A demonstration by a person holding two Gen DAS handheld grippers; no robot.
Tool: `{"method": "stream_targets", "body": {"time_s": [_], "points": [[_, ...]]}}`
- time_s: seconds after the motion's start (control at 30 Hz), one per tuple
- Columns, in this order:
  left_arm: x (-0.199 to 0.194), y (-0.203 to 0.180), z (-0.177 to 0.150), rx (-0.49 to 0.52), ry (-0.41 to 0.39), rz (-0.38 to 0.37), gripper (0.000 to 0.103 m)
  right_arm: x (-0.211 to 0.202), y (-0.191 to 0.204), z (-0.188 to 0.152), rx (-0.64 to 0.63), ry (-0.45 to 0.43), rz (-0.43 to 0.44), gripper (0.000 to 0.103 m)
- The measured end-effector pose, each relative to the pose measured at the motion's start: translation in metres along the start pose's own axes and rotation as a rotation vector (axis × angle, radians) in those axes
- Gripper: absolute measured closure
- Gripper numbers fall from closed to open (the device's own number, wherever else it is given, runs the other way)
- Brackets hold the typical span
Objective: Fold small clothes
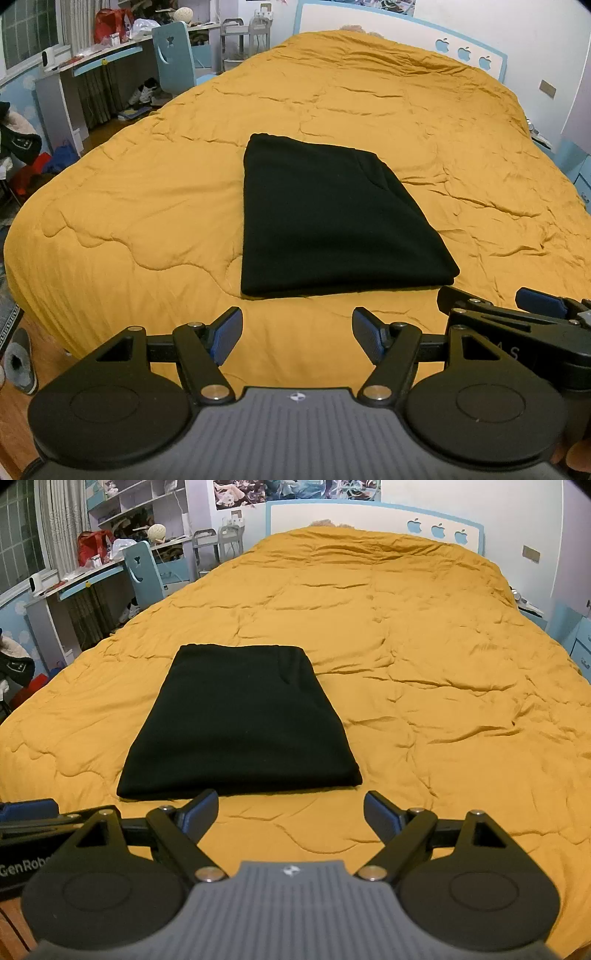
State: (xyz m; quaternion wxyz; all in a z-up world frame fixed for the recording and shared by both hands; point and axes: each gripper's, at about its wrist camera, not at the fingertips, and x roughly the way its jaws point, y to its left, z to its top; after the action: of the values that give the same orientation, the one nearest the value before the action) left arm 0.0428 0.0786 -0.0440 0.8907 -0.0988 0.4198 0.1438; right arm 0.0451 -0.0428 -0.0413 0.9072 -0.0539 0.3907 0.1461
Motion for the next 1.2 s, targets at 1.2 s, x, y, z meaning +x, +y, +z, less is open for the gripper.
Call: {"method": "stream_targets", "body": {"time_s": [1.2], "points": [[-0.0026, 0.0002, -0.0006, -0.001, 0.004, 0.007, 0.023, -0.0013, -0.0003, -0.0004, -0.004, -0.002, -0.005, 0.021]]}}
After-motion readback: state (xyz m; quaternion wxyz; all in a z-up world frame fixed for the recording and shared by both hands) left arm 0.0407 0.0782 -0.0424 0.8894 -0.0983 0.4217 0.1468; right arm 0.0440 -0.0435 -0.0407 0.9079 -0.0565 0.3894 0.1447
